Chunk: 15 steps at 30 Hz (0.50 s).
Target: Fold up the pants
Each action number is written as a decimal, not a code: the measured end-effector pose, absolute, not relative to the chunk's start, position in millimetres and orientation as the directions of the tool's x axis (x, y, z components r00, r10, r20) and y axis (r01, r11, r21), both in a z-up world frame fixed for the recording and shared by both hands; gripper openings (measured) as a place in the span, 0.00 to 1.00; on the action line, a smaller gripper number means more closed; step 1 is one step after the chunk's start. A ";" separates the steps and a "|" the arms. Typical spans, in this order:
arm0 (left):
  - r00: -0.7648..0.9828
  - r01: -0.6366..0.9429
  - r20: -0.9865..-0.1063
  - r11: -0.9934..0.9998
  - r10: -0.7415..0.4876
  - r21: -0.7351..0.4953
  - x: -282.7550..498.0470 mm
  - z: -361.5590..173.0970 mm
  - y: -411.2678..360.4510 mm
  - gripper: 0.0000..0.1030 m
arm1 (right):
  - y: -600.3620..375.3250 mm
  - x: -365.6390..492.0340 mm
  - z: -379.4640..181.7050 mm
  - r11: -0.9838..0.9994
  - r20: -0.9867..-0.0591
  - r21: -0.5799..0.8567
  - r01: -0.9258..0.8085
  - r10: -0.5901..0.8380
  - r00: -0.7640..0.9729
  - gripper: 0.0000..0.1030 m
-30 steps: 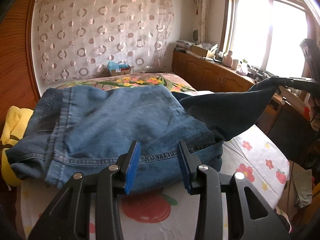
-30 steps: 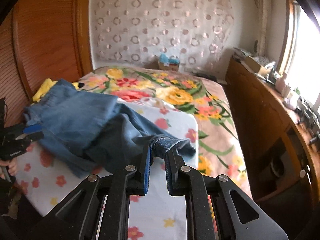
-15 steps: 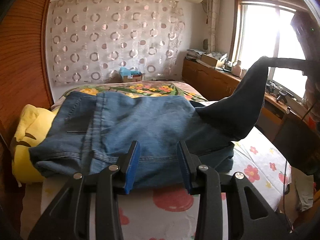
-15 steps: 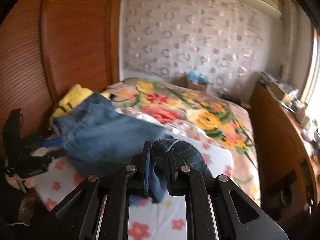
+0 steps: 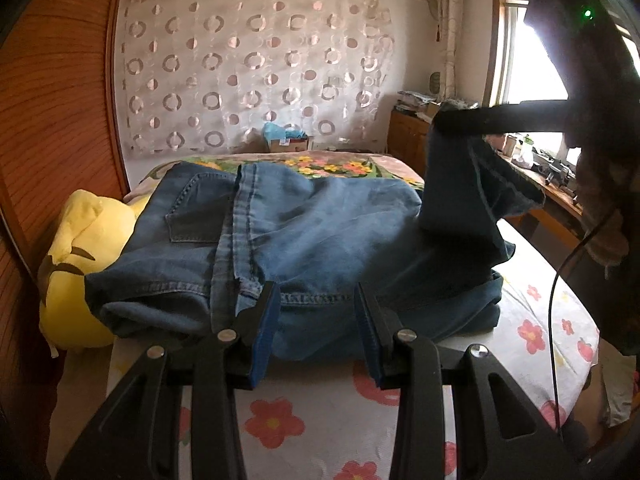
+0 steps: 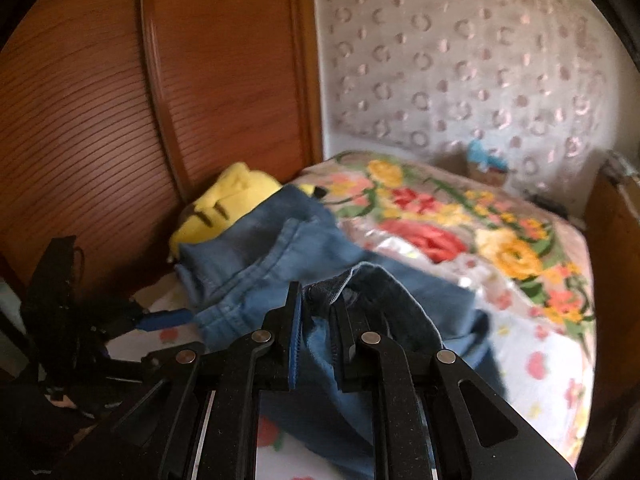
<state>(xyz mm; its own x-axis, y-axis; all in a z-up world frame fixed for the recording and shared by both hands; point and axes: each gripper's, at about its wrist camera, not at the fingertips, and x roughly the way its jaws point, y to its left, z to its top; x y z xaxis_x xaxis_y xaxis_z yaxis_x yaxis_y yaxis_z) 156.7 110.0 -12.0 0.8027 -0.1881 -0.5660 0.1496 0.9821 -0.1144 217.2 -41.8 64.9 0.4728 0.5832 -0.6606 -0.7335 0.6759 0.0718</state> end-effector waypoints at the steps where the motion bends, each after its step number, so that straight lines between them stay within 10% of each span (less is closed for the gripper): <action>1: 0.800 0.149 -0.570 0.983 -0.186 -0.112 157.9 -13.5 110.3 0.36 | -37.8 218.9 57.0 0.669 -0.667 0.085 -0.738 0.589 0.457 0.14; 8: 0.797 0.162 -0.570 0.980 -0.201 -0.119 168.2 -15.2 106.9 0.36 | -52.1 219.1 45.3 0.667 -0.661 0.104 -0.738 0.601 0.450 0.47; 15: 0.766 0.232 -0.584 0.963 -0.268 -0.137 181.1 -21.2 87.3 0.36 | -97.4 224.3 32.9 0.747 -0.679 0.067 -0.662 0.520 0.518 0.52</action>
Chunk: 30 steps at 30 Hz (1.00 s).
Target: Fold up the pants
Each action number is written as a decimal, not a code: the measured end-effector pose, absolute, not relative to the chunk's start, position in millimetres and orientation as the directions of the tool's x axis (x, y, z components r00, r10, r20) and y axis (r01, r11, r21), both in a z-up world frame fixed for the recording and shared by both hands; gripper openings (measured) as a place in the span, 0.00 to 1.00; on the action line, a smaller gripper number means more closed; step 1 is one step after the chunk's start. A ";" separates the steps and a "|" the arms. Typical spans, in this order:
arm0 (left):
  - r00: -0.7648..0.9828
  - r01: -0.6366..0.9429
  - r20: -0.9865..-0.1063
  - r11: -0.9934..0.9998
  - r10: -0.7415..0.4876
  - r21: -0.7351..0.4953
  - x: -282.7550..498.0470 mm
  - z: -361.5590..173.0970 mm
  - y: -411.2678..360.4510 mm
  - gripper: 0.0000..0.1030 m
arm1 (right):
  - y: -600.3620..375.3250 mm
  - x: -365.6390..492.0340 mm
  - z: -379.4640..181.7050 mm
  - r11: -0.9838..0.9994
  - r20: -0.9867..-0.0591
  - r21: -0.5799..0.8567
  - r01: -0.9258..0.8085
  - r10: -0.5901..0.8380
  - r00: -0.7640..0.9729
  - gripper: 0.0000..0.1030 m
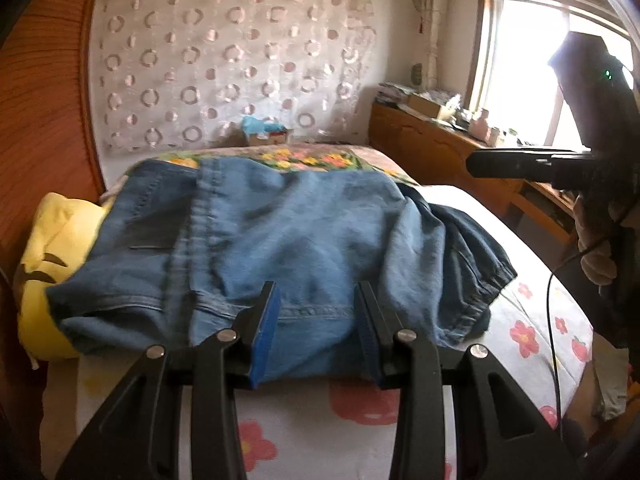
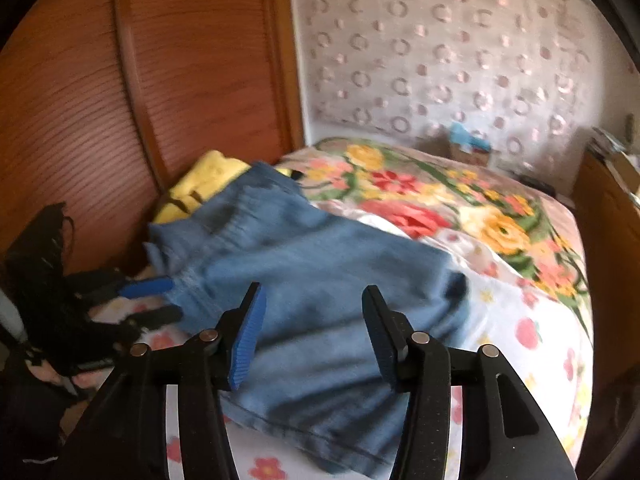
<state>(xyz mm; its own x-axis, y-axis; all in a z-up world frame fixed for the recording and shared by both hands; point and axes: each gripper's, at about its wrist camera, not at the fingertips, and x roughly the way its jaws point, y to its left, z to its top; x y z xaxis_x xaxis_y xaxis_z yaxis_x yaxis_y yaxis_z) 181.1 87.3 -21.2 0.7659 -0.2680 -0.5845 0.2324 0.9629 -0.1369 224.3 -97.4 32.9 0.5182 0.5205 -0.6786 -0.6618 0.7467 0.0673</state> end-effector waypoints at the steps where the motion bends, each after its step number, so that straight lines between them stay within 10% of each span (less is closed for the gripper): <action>1: 0.757 0.245 -0.593 0.960 -0.275 -0.133 182.4 -24.6 81.6 0.36 | -103.9 223.7 29.5 0.757 -0.682 0.065 -0.650 0.509 0.525 0.55; 30: 0.696 0.310 -0.666 0.949 -0.267 -0.057 150.6 -59.1 26.3 0.36 | -199.8 187.6 -60.0 0.824 -0.691 0.275 -0.495 0.528 0.494 0.43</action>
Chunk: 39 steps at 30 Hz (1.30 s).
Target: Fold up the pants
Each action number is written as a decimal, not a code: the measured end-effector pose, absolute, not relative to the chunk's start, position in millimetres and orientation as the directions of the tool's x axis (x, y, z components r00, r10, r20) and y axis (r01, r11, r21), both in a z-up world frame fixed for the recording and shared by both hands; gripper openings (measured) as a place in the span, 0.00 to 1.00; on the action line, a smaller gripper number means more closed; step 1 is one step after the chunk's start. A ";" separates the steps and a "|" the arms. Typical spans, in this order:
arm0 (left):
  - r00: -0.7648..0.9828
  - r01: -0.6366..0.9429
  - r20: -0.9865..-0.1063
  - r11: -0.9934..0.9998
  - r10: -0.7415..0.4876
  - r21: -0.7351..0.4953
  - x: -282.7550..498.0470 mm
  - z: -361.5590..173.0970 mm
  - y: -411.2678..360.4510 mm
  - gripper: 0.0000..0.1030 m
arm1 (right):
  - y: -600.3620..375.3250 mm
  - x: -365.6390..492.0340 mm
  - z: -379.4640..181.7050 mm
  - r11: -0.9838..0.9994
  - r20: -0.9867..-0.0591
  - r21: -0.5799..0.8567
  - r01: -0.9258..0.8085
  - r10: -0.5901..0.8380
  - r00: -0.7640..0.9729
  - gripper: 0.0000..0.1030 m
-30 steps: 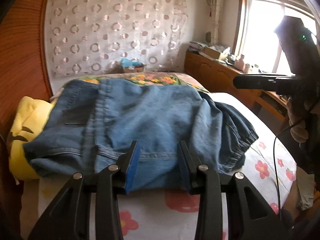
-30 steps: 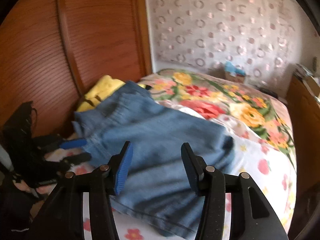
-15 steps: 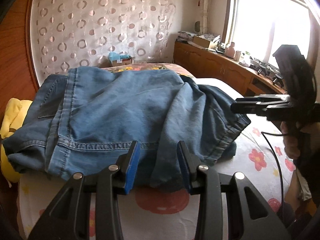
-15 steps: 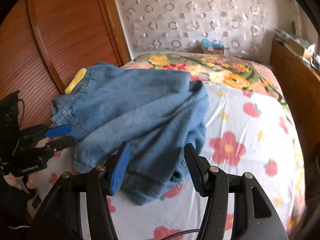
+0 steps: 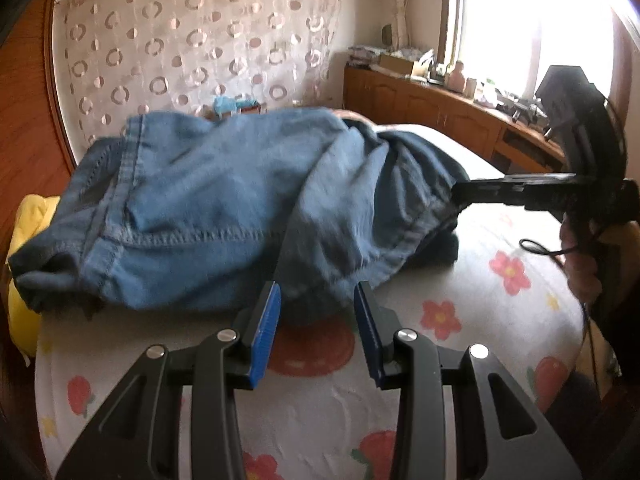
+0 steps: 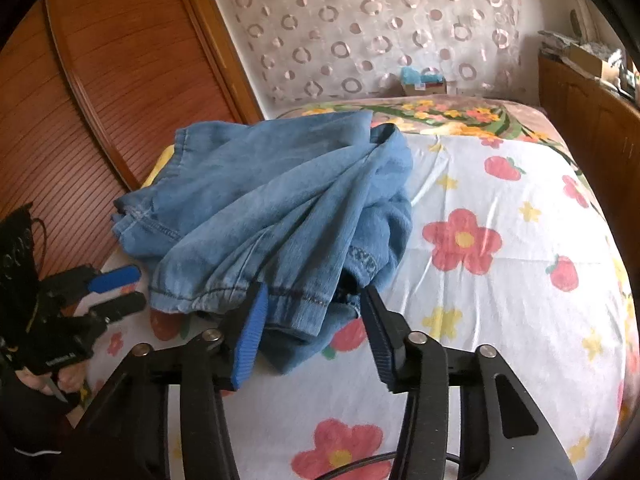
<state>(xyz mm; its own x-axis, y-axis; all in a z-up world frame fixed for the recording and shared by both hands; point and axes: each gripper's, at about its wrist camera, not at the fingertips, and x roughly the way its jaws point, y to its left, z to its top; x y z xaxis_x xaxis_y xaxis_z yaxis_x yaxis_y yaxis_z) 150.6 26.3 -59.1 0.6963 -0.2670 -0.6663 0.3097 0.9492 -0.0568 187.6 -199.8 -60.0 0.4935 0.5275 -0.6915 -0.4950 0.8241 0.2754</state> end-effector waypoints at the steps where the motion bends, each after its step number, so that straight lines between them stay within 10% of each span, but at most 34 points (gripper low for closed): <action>1: 0.690 0.311 -0.673 0.949 -0.265 -0.055 151.4 -61.5 25.6 0.36 | -199.2 186.1 -61.1 0.823 -0.691 0.277 -0.497 0.529 0.492 0.40; 17: 0.675 0.305 -0.723 0.948 -0.146 0.094 170.3 -77.9 0.1 0.36 | -194.5 181.0 -61.1 0.798 -0.675 0.309 -0.517 0.567 0.472 0.07; 21: 0.676 0.320 -0.711 0.946 -0.194 0.046 169.8 -73.1 5.1 0.31 | -193.5 179.1 -53.5 0.783 -0.648 0.323 -0.531 0.592 0.479 0.05; 24: 0.668 0.304 -0.718 0.952 -0.194 0.026 173.2 -73.1 9.2 0.01 | -192.9 180.5 -42.0 0.768 -0.626 0.329 -0.550 0.613 0.482 0.04; 39: 0.743 0.291 -0.623 0.956 -0.243 -0.026 158.8 -26.2 37.8 0.00 | -150.0 213.2 27.9 0.729 -0.615 0.197 -0.656 0.613 0.496 0.02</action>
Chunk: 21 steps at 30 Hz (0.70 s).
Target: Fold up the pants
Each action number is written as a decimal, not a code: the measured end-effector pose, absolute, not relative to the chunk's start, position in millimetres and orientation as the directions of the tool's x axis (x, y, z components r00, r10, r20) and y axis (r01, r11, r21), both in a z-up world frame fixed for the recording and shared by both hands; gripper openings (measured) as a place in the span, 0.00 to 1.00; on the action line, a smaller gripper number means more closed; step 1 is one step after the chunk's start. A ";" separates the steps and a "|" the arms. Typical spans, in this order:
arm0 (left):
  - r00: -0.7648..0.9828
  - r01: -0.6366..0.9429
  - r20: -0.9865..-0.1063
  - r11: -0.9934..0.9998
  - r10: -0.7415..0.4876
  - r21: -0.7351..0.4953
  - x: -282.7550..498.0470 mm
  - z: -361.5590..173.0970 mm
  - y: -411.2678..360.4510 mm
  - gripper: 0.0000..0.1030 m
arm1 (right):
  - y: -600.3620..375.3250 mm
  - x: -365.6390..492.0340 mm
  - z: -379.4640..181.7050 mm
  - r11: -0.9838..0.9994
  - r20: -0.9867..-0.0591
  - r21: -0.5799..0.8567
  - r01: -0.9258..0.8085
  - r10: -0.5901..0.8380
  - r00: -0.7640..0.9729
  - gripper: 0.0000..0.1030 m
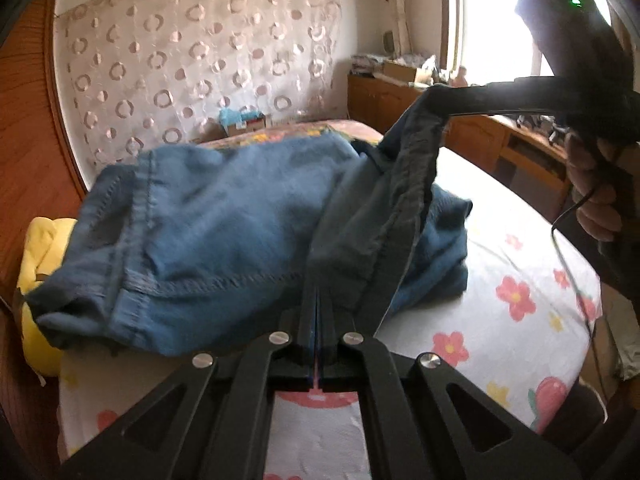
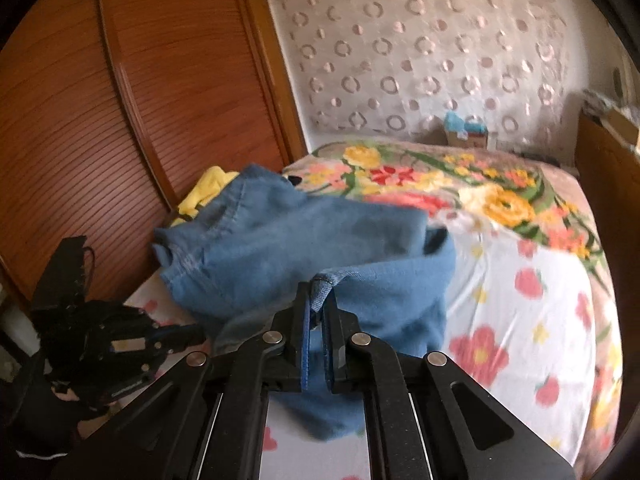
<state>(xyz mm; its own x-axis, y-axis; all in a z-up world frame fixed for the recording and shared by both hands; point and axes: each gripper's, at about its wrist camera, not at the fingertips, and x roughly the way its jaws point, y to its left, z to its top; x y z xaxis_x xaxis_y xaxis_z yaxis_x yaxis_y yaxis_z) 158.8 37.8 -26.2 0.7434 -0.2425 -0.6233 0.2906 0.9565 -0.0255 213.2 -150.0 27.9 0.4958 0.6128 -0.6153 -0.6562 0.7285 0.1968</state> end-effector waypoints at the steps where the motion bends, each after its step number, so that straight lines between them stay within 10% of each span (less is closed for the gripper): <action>1: 0.752 0.282 -0.612 0.959 -0.243 -0.033 159.1 -21.7 42.0 0.00 | -145.1 216.1 31.5 0.723 -0.615 0.187 -0.665 0.614 0.495 0.02; 7: 0.770 0.290 -0.574 0.954 -0.278 -0.072 161.8 -11.1 58.2 0.28 | -93.5 238.4 47.3 0.682 -0.635 0.126 -0.720 0.613 0.470 0.02; 20: 0.695 0.283 -0.639 0.943 -0.329 -0.178 216.0 -49.2 61.9 0.29 | -62.1 259.5 34.3 0.666 -0.652 0.114 -0.737 0.610 0.451 0.02; 21: 0.698 0.290 -0.631 0.939 -0.340 -0.186 215.4 -48.1 61.7 0.11 | -63.0 261.4 34.3 0.667 -0.649 0.116 -0.736 0.612 0.452 0.02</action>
<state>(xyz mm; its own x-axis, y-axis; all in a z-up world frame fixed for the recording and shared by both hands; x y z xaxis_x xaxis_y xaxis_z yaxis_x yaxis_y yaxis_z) 215.4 61.7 -48.1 0.6977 -0.3400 -0.6306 0.2898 0.9389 -0.1856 261.4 -63.0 34.3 0.4523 0.6120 -0.6488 -0.7359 0.6671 0.1162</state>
